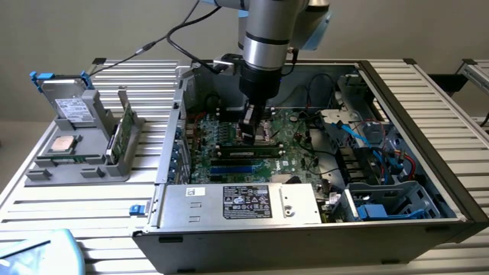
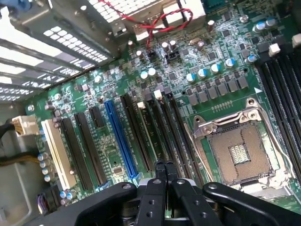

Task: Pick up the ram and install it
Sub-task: 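Press down the ram until it locks into place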

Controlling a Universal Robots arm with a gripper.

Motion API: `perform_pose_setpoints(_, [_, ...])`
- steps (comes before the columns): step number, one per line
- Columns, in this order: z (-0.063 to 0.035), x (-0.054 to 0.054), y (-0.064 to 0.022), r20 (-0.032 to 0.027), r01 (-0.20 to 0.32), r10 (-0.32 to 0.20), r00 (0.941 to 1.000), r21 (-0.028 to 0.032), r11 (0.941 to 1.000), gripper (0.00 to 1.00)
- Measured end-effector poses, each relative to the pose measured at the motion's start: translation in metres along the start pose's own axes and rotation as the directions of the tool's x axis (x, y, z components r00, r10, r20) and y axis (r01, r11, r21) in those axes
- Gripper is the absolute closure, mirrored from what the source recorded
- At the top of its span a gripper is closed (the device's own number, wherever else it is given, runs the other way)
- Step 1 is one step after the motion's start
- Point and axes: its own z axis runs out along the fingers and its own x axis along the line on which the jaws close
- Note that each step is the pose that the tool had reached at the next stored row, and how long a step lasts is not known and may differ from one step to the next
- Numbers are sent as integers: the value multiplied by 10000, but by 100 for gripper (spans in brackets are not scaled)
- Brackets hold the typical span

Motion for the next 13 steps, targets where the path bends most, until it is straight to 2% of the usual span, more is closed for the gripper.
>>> perform_pose_setpoints(3, [0, 0, 0, 21, -503, 503, 9987, -97, 9987, 90])
perform_pose_setpoints(6, [0, 0, 0, 37, -1013, 1013, 9948, -196, 9947, 90])
perform_pose_setpoints(9, [0, 0, 0, 47, -1512, 1514, 9885, -294, 9881, 90])
perform_pose_setpoints(13, [1, 0, 0, 53, -2176, 2181, 9759, -426, 9751, 90])
